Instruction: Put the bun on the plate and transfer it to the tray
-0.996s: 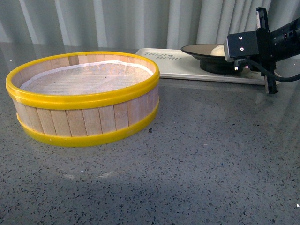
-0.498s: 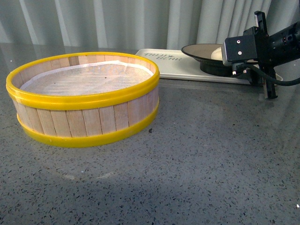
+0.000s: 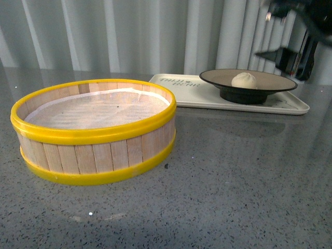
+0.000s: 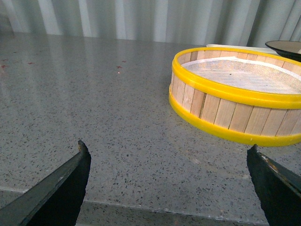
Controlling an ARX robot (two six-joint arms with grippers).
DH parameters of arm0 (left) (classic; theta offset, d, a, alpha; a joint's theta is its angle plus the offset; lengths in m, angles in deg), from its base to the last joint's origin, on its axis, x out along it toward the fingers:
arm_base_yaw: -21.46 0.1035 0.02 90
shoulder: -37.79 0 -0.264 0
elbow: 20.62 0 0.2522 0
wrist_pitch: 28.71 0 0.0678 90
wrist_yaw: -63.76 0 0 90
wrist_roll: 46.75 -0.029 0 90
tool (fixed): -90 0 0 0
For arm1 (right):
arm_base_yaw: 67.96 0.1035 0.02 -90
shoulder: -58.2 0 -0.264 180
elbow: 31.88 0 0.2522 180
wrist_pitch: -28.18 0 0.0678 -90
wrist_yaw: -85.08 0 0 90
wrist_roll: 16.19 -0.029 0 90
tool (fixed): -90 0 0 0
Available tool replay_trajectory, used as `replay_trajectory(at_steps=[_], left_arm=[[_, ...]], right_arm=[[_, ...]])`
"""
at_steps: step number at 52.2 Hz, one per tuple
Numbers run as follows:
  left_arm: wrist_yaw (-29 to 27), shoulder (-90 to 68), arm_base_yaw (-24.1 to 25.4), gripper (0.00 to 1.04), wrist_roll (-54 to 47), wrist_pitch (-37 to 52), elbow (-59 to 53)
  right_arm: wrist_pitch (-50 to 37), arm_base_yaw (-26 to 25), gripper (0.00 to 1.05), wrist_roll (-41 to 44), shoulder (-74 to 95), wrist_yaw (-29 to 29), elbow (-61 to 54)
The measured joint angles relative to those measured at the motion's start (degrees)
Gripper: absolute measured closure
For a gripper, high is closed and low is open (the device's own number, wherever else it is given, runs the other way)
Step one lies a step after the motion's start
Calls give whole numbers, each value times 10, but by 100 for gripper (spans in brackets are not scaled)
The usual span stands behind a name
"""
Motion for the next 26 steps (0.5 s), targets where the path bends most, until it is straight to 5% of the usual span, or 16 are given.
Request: replay_trajectory(at_steps=[8, 17, 23, 26], left_arm=[[0, 0, 0, 7, 0, 0, 0], [0, 0, 0, 7, 0, 0, 0], [0, 0, 0, 7, 0, 0, 0], [-2, 0, 0, 7, 0, 0, 0]], right_arm=[[-141, 2, 9, -247, -115, 136, -106], [-149, -4, 9, -419, -142, 155, -117], [-87, 1, 25, -556, -159, 261, -163], [-99, 2, 33, -606, -177, 266, -211]])
